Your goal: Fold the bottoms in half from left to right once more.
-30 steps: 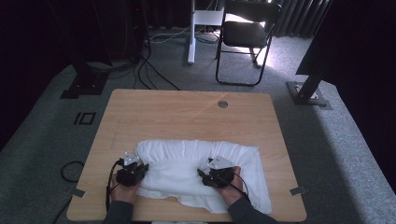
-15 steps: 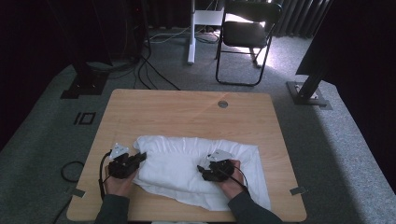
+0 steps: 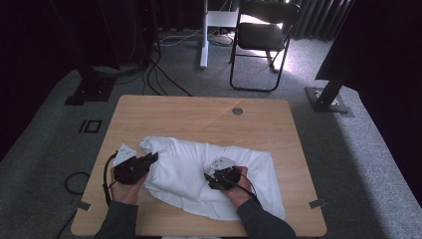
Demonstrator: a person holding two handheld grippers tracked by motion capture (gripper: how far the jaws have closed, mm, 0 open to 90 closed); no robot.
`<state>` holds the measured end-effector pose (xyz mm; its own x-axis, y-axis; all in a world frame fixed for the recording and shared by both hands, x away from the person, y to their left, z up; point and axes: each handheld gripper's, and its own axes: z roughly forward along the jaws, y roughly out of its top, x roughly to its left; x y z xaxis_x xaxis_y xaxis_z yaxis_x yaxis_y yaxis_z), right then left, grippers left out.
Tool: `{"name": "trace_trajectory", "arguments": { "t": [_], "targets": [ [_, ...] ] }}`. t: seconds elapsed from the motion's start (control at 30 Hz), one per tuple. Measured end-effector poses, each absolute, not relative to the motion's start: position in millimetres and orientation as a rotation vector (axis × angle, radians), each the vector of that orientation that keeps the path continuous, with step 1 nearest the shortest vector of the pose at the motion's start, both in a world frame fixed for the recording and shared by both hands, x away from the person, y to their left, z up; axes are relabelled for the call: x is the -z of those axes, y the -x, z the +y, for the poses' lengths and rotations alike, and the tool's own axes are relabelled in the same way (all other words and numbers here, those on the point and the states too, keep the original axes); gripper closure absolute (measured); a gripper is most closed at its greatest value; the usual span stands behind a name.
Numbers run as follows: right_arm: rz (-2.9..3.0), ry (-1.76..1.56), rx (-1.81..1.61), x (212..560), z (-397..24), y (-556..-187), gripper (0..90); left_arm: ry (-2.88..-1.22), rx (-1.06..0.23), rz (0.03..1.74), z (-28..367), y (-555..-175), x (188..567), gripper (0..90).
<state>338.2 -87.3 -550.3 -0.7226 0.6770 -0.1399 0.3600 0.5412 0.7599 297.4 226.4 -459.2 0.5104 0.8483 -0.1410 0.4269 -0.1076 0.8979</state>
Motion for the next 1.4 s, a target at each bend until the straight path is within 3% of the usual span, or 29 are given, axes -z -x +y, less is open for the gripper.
{"name": "trace_trajectory", "arguments": {
  "t": [0.4, 0.9, 1.2, 1.4],
  "targets": [
    [2.353, -0.862, -1.006, 550.5, -62.6, -346.5, 37.2, -1.693, -0.495, 0.954, 204.6, -300.6, 430.4, 85.5],
    [2.388, -0.779, -1.101, 551.7, -31.5, -364.7, 37.0, -1.704, -0.485, 0.899, 186.3, -305.7, 422.4, 85.4],
    [2.412, -0.768, -1.229, 523.7, -62.6, -352.9, 36.9, -1.701, -0.488, 0.907, 192.3, -307.5, 422.9, 85.4],
    [2.428, -0.824, -1.089, 548.8, -66.0, -350.2, 36.5, -1.703, -0.476, 0.882, 183.7, -307.9, 420.4, 85.4]
  ]
}}
